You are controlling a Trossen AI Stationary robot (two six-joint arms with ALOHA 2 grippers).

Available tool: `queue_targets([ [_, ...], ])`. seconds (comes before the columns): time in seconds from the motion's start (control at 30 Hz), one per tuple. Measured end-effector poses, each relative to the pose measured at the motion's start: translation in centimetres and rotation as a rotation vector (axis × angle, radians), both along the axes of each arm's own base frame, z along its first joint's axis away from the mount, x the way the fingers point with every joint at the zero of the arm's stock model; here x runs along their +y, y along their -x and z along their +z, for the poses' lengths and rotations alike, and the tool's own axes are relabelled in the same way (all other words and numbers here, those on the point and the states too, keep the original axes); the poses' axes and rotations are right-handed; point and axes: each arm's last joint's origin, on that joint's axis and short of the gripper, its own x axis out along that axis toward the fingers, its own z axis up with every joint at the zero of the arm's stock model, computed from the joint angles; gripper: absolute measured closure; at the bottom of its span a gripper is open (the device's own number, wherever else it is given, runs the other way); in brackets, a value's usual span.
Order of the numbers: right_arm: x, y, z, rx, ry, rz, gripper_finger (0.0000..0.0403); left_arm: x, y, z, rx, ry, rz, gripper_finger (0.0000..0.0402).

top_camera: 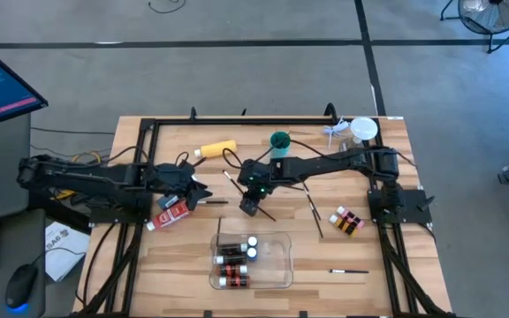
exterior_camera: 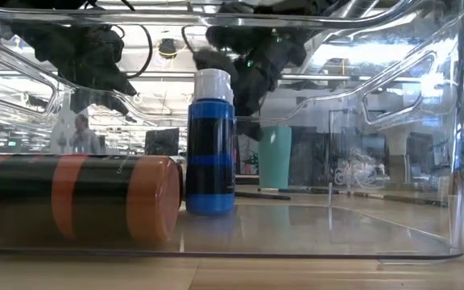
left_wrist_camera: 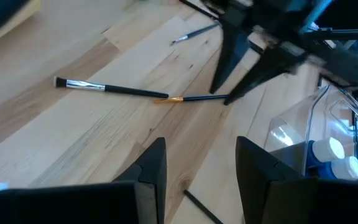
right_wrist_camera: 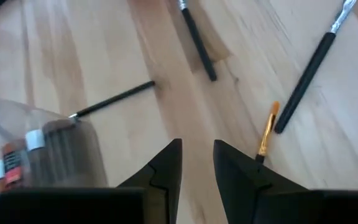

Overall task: Pick & Place Paint Supplies
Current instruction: Put the gold paint brush into the green cup

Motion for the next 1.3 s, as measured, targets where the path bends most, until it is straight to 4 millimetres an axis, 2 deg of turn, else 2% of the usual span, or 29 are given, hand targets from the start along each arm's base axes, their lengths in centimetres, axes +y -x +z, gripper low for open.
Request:
queue_targets([
  [0.23, -0.7, -0.3, -1.6, 0.027, 0.006, -0.021, 0.0317, 0.0, 0.0, 0.0, -0.003, 0.003, 0.002, 0.0302],
  [0.5, -0.5, -0.5, -1.4, -0.005, 0.107, 0.015, 0.0317, 0.0, 0.0, 0.0, -0.006, 0.001, 0.003, 0.0302],
  [0.7, 0.3, -0.5, -1.4, 0.002, 0.115, 0.045, 0.0317, 0.0, 0.0, 0.0, -0.006, 0.001, 0.003, 0.0302],
  [0.9, 1.6, -0.7, -0.5, -0.006, 0.129, 0.094, 0.0317, 0.0, 0.0, 0.0, -0.006, 0.001, 0.003, 0.0302],
  [1.2, 3.7, -2.1, 3.8, -0.085, 0.315, 0.365, 0.0317, 0.0, 0.0, 0.0, -0.006, -0.001, 0.002, 0.0302],
  [1.3, 3.6, -2.1, 4.4, -0.072, 0.396, 0.411, 0.0317, 0.0, 0.0, 0.0, -0.006, -0.001, 0.002, 0.0302],
])
